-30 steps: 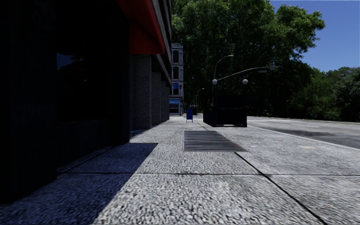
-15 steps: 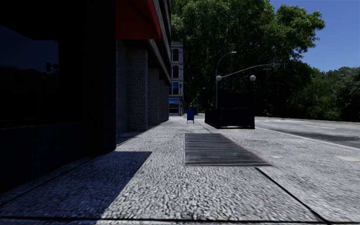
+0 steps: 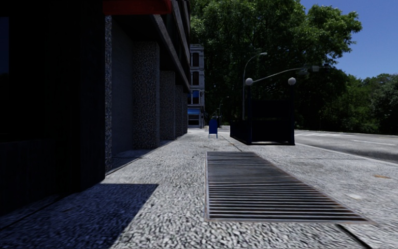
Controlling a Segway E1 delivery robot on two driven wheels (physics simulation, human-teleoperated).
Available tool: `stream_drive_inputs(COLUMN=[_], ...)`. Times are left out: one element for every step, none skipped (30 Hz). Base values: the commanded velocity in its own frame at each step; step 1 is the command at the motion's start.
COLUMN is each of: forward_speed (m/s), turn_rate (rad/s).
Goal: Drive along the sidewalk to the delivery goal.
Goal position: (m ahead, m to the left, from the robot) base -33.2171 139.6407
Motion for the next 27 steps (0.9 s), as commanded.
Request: stream_drive_inputs(forward_speed=[2.0, 2.0, 2.0, 2.0, 2.0, 2.0, 2.0, 2.0, 2.0, 2.0, 2.0, 2.0, 2.0, 2.0, 2.0, 2.0, 2.0, 2.0, 2.0, 2.0, 2.0, 2.0, 2.0, 2.0, 2.0, 2.0, 2.0], turn_rate=[0.0, 0.0, 0.0, 0.0, 0.0, 0.0, 0.0, 0.0, 0.0, 0.0, 0.0, 0.0, 0.0, 0.0, 0.0, 0.0, 0.0, 0.5, 0.58, 0.6, 0.16, 0.16, 0.0, 0.0, 0.0, 0.0, 0.0])
